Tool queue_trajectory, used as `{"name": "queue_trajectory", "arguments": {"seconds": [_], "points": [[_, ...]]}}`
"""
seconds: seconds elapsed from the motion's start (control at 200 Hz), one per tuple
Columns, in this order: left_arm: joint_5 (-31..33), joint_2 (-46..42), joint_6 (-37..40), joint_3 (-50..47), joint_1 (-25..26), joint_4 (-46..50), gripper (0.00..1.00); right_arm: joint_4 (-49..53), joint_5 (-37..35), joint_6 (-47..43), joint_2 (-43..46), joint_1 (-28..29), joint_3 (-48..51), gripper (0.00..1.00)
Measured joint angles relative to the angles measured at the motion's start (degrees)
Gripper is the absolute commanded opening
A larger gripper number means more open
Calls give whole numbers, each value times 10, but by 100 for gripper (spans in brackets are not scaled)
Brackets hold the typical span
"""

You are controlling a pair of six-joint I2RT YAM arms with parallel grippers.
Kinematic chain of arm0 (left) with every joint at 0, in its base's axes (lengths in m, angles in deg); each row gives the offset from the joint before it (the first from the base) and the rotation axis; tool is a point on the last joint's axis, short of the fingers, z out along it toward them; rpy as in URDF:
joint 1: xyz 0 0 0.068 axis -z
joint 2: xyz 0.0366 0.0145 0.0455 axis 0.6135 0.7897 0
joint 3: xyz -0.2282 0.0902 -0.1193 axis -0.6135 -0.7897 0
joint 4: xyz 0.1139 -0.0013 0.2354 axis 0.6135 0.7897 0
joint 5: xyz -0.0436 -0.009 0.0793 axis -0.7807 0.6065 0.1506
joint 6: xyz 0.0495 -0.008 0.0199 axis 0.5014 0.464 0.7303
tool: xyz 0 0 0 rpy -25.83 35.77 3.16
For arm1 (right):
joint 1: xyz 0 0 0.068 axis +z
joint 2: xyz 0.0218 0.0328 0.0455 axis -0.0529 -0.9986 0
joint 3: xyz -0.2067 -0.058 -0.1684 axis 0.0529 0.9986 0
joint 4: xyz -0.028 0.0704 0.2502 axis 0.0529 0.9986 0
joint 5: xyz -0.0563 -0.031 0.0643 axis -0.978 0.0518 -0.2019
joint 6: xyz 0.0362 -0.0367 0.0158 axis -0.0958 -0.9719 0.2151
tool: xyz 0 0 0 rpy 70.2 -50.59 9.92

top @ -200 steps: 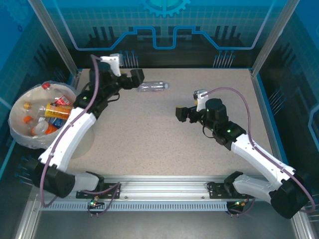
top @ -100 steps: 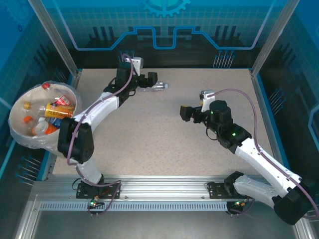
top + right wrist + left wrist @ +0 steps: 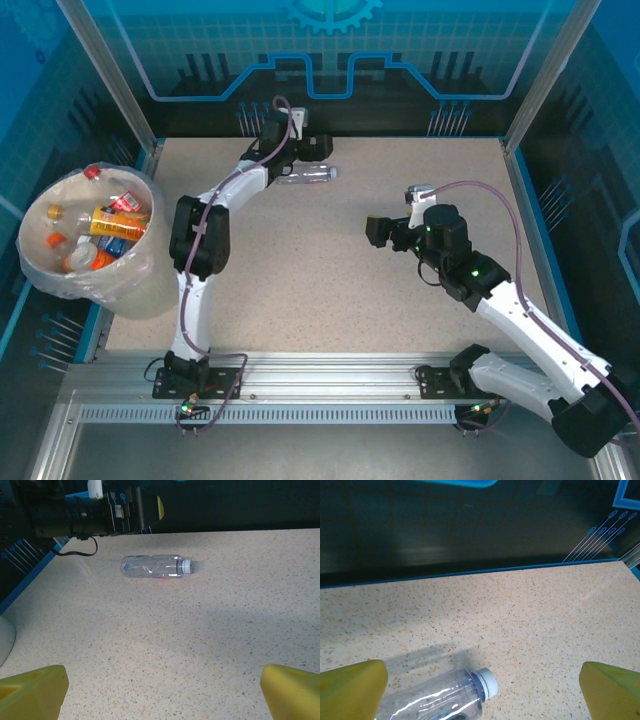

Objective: Put the plastic bottles in the bin

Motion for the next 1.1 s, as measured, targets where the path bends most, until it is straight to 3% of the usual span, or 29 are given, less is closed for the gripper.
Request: {"name": "queue_trajectory", "arguments": {"seconds": [0.185, 0.345, 0.42, 0.755, 0.935, 1.095], "points": [[-63, 95, -41, 105, -23, 38, 99, 6, -24, 1, 20, 0, 0, 100], [-106, 199, -45, 271, -35, 139, 99, 14, -42, 2, 34, 0, 0, 100], [-110, 217, -38, 305, -35, 185, 99, 17, -47, 4, 39, 0, 0, 100], [-67, 212, 56, 296, -30, 343, 99, 20, -56, 6, 45, 0, 3, 100], [-6, 143, 105, 178, -13, 363, 98, 21, -56, 8, 45, 0, 3, 100], [55, 112, 133, 133, 17, 370, 89, 25, -56, 9, 45, 0, 3, 100]]}}
